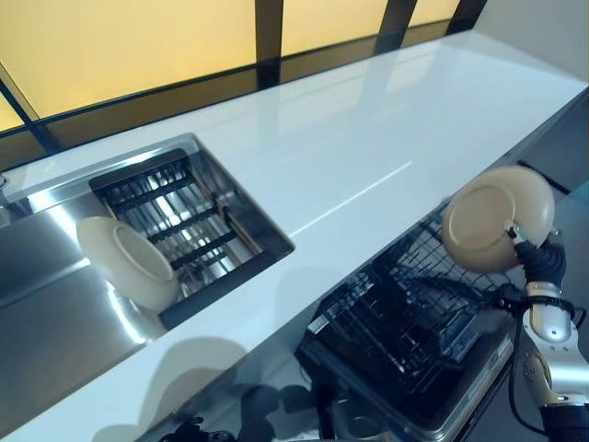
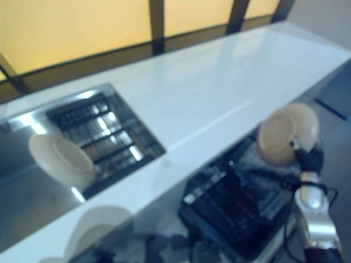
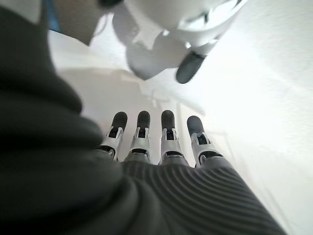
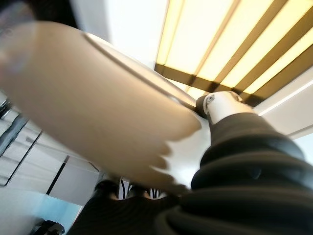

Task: Take plates into dishwasher

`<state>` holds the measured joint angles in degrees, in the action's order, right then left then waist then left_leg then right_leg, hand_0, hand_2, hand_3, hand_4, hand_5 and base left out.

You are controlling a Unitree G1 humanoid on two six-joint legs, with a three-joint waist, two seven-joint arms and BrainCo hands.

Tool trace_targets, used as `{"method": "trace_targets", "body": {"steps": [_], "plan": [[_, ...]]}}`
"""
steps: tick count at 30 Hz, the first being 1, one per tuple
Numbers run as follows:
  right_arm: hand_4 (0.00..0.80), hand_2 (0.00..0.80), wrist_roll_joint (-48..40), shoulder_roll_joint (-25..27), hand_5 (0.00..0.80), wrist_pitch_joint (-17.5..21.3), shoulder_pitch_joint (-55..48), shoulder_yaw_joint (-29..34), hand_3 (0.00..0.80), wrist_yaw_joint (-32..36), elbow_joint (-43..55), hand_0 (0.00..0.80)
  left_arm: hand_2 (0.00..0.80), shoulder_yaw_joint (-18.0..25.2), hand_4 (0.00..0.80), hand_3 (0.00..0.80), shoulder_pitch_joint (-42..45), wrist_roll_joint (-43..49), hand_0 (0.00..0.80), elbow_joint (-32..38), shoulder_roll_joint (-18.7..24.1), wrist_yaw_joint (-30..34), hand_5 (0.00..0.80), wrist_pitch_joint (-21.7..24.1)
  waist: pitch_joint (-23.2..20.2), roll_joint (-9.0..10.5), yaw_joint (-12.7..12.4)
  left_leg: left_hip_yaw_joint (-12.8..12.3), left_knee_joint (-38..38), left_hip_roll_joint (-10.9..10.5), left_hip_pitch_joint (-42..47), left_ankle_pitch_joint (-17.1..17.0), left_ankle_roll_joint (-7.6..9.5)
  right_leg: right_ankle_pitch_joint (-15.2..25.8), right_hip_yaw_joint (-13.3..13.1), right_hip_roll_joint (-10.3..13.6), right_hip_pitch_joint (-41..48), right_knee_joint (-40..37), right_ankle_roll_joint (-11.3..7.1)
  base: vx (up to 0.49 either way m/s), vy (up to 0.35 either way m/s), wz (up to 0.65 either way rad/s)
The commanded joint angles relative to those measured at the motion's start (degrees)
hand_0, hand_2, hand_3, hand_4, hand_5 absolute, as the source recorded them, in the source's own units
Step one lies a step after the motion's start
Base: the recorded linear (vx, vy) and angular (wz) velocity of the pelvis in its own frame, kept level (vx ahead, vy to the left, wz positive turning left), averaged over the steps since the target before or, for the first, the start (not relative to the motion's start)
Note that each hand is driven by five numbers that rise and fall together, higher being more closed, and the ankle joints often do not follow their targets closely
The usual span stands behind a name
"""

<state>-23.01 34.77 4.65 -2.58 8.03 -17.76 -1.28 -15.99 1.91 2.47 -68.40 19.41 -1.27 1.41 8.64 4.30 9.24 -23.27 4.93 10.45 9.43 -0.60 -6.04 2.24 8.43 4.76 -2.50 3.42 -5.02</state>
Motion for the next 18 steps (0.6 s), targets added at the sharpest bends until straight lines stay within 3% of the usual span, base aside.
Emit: {"method": "trace_targets", "body": {"steps": [1, 9, 18], "plan": [[0.800, 0.800, 2.5, -0.6, 0.800, 3.4, 4.4, -0.6, 0.800, 2.8, -0.5, 0.800, 0.000, 0.5, 0.000, 0.000, -3.2, -1.3, 0.000, 0.4, 1.3, -1.1, 0.000, 2.2, -0.9, -0.44, -1.3, 0.4, -1.2, -5.9, -4.1, 1.9, 6.93, -3.4, -0.1, 2.0, 4.5, 0.5, -3.74, -0.029, -0.352, -0.72], [0.800, 0.800, 8.1, 0.1, 0.800, 0.6, 5.2, -3.3, 0.800, 5.0, -2.1, 0.800, 0.000, -0.4, 0.000, 0.000, -3.9, -0.8, 0.000, 2.0, -2.5, -1.4, 0.000, 3.6, -1.4, -0.62, -1.7, 2.9, -0.6, -5.3, -5.2, -0.1, 4.57, -3.2, 0.0, -1.2, 5.9, -3.9, -0.41, -0.032, -0.233, -0.05], [0.800, 0.800, 20.9, 2.4, 0.800, -2.9, 7.5, -9.5, 0.800, 5.3, -3.7, 0.800, 0.000, -1.6, 0.000, 0.000, -4.8, 0.5, 0.000, 2.3, -3.1, -1.2, 0.000, 1.8, -1.0, -1.63, -2.5, 4.9, -0.8, -4.2, -8.2, -2.2, 2.70, -3.1, 1.3, -2.9, 5.1, -5.4, 1.12, -0.071, -0.126, 0.19]]}}
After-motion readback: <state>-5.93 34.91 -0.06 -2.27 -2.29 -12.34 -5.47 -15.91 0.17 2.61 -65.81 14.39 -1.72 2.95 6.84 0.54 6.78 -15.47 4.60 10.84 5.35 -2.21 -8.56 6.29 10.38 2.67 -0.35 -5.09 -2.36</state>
